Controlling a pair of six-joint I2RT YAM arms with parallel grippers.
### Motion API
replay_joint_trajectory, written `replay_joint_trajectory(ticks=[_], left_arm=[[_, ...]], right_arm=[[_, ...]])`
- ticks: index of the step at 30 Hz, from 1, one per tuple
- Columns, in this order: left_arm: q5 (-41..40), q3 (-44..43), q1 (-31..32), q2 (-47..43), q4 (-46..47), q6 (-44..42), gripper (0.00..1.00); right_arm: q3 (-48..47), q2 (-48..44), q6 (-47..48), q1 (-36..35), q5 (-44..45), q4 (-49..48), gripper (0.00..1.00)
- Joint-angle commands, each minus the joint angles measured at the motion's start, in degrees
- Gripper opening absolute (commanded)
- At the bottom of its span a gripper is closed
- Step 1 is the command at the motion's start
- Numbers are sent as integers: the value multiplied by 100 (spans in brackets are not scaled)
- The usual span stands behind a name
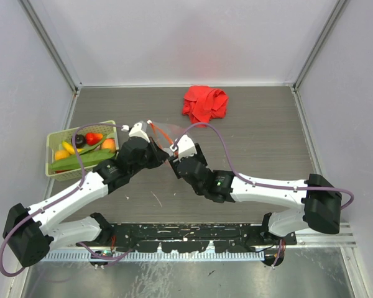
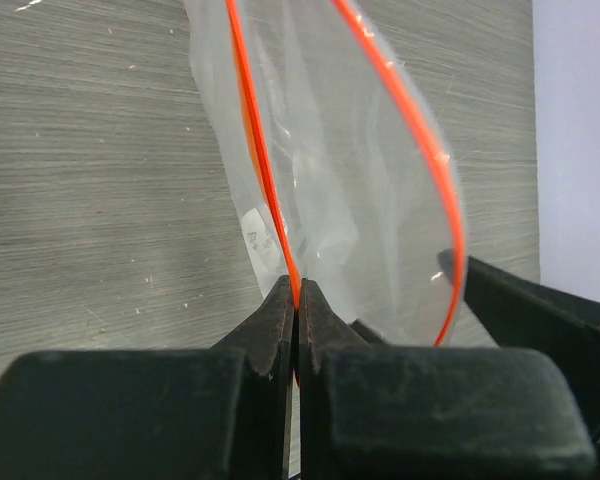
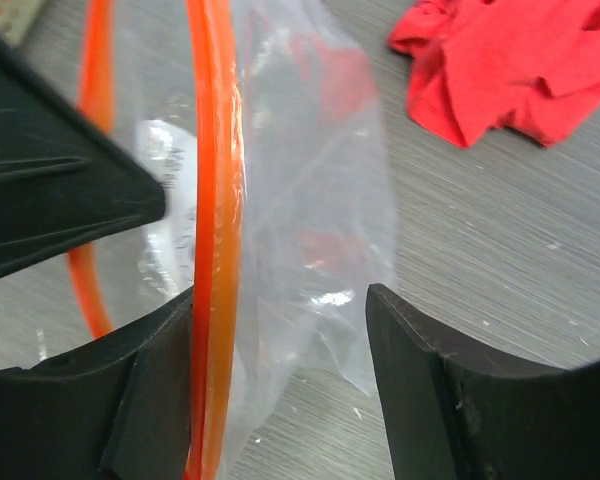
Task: Place the food in the zip-top bag and seal the zipper
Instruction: Open the zipper of the food storage bag.
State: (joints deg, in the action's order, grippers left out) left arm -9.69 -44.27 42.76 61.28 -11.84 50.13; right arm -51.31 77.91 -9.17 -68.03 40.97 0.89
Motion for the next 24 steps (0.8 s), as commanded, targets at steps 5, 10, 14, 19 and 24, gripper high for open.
replay_joint_trajectory(ticks=[5,10,14,19,24], left_arm=[[-743,-432,154,-115,-466,-359,0],[-875,-633,266,30,-707,-487,0],[-990,-711,454,47,-724,-552,0],[-1157,-714,632,-5,-686,-591,0],[-1258,-707,694,-92,-649,-631,0]], right_arm=[[-284,-316,-386,-35,1621,390,62],[-463,-140,-561,-35,1606,640,57],[-715,84,-656,-28,1492,766,57],[-991,368,-678,55,1242,751,57],[-1119,558,-768,318,704,753,57]])
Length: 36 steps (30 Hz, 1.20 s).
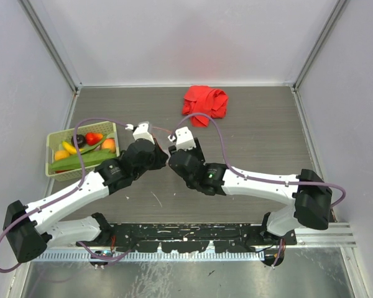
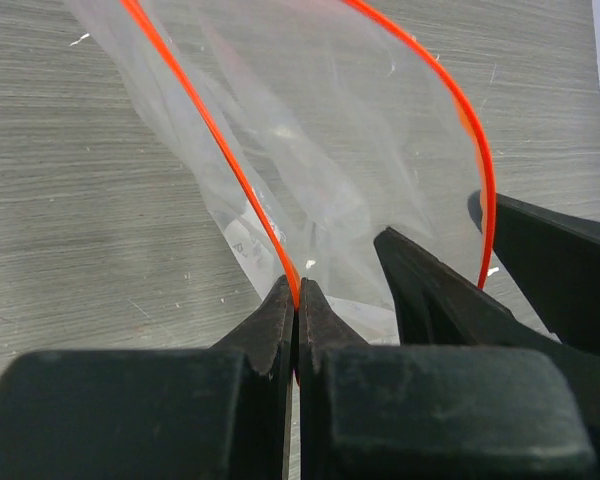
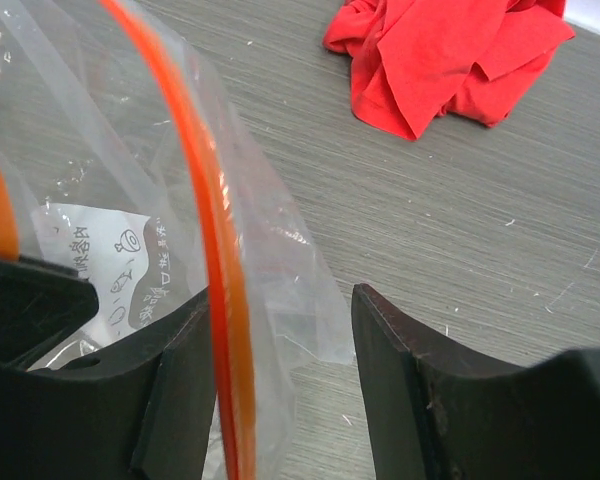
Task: Place the food in the zip-top bag and seal the zipper
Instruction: Open the zipper of the food storage bag.
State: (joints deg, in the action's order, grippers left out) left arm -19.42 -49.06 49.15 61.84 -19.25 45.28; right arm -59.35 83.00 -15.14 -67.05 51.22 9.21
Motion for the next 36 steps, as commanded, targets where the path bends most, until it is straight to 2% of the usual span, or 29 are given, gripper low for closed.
replay_joint_trajectory(ticks=[1,5,12,17,23,29,36], left_arm=[[-294,-223,64,-161,103,-157,0],[-352,-241,69,-207,110,-221,0],[-968,-833,68,-124,-149,-943,0],[-1585,-1487,62,100,-336,-1532,0],[-2099,-1945,60,467,-647,-1757,0],[-1971,-1524,60,484,-605,-1465,0],[-1133,-1116,65,338,100,-1599,0]], right_arm=[[-328,76,-192,299,-463,-64,58],[-331,144,-219,552,-717,-60,53],[-742,127,-26,1066,-444,324,22],[-1252,91,46,1558,-308,629,14],[-1438,26,-36,1677,-332,734,13],[-827,-90,-225,1677,-651,580,13],[-67,-482,88,1660,-1602,-553,29]])
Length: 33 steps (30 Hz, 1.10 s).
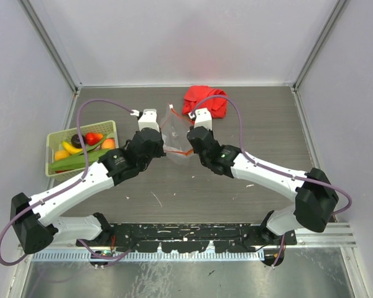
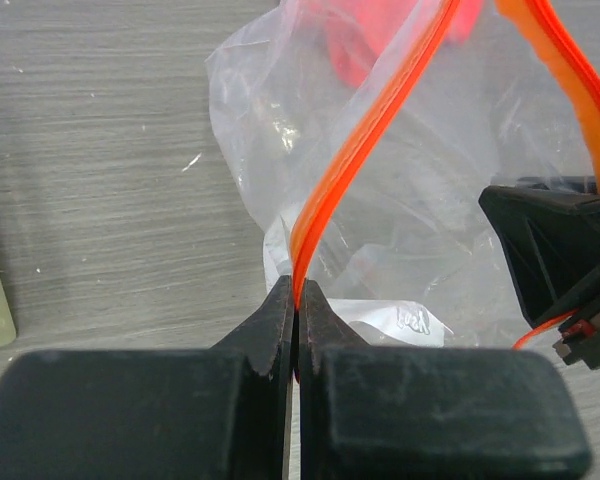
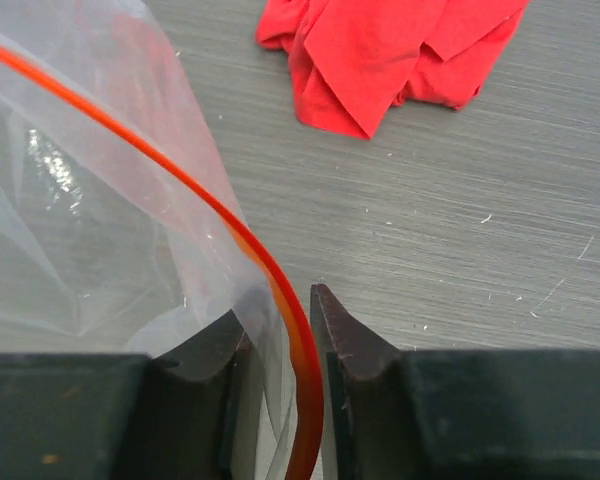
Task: Place the food in the zip-top bag and seal the zipper
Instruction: Open the zipper of the food storage bag.
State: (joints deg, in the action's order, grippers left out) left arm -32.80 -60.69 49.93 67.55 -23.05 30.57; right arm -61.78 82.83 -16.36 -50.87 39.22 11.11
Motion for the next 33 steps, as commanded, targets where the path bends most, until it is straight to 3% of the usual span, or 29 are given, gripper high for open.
replay_joint_trajectory(ticks=[1,13,18,21,26,28,33], left_arm=[[315,62,-17,-233,536,-181,0],[954,180,-17,-318,785,-564,0],[961,180,-12,-327,734,-540,0],[708,172,-19,-349,591,-456,0],[-284,92,-16,-355,-45,-111,0],[-449,100,-14,-378,-106,-36,0],[-336,72,-16,-336,-108,2,1]], right_arm=[[190,-488,250,44,-472,-831,32],[-250,-68,795,42,-1328,-1405,55],[-481,110,794,42,-1109,-1481,56],[-570,150,640,40,-354,-1212,48],[-482,-129,468,42,754,-803,21],[-444,-256,432,42,900,-715,14],[-411,-404,408,15,607,-646,7]])
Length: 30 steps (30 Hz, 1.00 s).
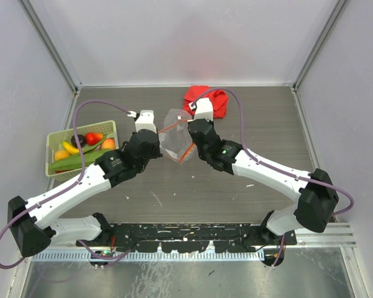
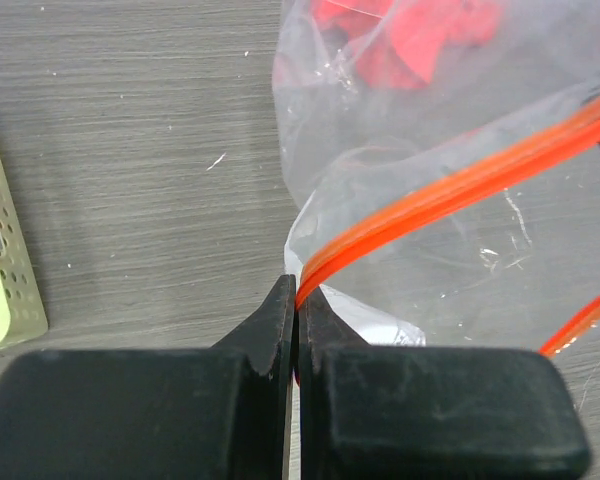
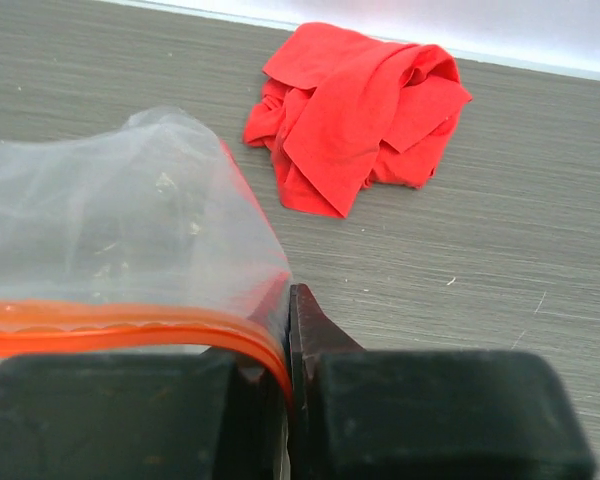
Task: Place the food in the zip-top bag and seal the zipper
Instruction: Open the zipper of the food storage bag.
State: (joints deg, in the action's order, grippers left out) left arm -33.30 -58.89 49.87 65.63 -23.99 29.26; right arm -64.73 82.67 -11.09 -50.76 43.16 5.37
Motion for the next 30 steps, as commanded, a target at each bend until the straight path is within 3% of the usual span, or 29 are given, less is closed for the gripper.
replay_joint_trajectory(ticks=[1,10,12,21,30], left_arm=[[-185,-121,-11,-136,1,133,6],[869,5,-12,-63,643,421,53],[936,-27,-11,-23,754,411,59],[600,-486,-16,418,1098,114,72],[126,-856,-355,1152,1134,36,74]], right_arm=[[-117,-400,-136,-22,163,-70,7],[-222,-208,-284,-354,81,-146,6],[-253,-140,-301,-415,77,-141,6],[-316,-72,-328,-559,-18,-142,6],[-256,-155,-323,-604,-180,-108,6]])
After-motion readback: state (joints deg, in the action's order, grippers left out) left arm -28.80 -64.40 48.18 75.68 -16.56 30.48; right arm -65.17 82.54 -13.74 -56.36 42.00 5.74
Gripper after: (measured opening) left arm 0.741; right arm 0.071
